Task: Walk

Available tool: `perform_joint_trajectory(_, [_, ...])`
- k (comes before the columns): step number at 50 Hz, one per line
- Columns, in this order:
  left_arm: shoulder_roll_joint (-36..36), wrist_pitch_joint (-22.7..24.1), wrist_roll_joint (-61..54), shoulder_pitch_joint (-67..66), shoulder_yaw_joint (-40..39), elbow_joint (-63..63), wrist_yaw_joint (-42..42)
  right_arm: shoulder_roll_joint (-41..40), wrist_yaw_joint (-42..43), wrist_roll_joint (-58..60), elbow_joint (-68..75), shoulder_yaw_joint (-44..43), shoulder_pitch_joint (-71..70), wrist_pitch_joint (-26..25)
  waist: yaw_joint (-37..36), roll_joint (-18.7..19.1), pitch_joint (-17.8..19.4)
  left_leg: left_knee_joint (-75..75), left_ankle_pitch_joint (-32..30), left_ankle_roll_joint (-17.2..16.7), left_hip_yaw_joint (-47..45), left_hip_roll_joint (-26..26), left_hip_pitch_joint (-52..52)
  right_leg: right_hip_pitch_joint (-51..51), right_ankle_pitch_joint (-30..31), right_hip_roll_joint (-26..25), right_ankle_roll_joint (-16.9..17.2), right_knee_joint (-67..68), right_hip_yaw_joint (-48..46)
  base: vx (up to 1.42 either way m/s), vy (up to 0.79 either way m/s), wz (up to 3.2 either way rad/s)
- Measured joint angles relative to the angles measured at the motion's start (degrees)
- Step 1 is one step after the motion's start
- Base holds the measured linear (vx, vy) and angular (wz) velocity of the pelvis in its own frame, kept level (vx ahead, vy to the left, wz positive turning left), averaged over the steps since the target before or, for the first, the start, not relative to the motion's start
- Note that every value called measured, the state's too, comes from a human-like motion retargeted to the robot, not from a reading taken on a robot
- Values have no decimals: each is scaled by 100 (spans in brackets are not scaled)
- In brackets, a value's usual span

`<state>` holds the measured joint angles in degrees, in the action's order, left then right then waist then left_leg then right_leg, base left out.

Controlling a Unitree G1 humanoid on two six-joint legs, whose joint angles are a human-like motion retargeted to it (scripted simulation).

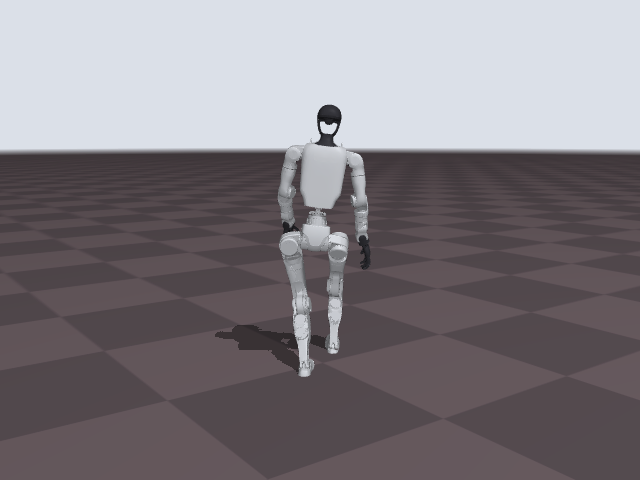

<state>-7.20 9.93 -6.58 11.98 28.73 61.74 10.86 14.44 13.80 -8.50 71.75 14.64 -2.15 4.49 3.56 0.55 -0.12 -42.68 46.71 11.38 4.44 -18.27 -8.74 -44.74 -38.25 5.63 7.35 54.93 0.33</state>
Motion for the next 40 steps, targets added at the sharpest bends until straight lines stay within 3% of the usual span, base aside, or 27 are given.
perform_joint_trajectory(6, [98,14,99,-286,137,148,-146,-1,-20,-142,64,105,89,43,-45,163,230,-971,257,-254,154,268,630,586,232,-469,-216,639,-84,1,-1,-8])
perform_joint_trajectory(10, [83,13,74,-481,151,258,-159,36,48,-233,38,177,112,102,-164,795,328,-2411,151,-805,158,1217,702,1173,405,-1313,-549,676,-516,3,-5,-33])
perform_joint_trajectory(13, [28,7,17,-551,118,240,-101,99,104,-273,-54,224,63,136,-293,1219,353,-3807,-774,-1386,106,1986,336,1519,319,-1877,-869,524,-766,-2,-5,-28])
perform_joint_trajectory(15, [-17,-9,-20,-545,100,152,-20,151,168,-246,-128,266,-24,151,-385,1316,374,-4690,-1444,-1561,29,2334,-163,1704,180,-2048,-1037,427,-806,-6,-4,-8])
perform_joint_trajectory(17, [-74,-30,-80,-502,88,39,72,199,243,-177,-183,315,-154,169,-489,1277,402,-5333,-1572,-1416,-71,2586,-733,1896,28,-2091,-1108,346,-754,-5,-5,2])
perform_joint_trajectory(20, [-150,-35,-189,-422,60,-120,180,253,326,-50,-234,406,-413,199,-634,1125,458,-5708,-1205,-1035,-192,2768,-1596,2261,-146,-2068,-1092,149,-620,0,0,0])
perform_joint_trajectory(25, [-133,19,-451,-494,15,-257,273,303,375,-52,-429,492,-811,263,-757,864,610,-4523,-421,-639,-362,2496,-2611,3040,-408,-1907,-950,-252,-369,0,0,0])
perform_joint_trajectory(33, [-37,23,-500,-758,6,-139,153,241,362,-99,-737,420,-1163,321,-609,564,445,-1090,-351,-708,-263,1449,-3259,3788,-612,-1398,-850,-1004,-258,0,0,0])
perform_joint_trajectory(40, [-60,-39,-331,-884,141,57,96,97,142,0,-544,524,-845,263,-610,218,427,-1652,-865,-433,-419,757,-2974,4317,-856,-894,-586,34,-37,3,3,-1])
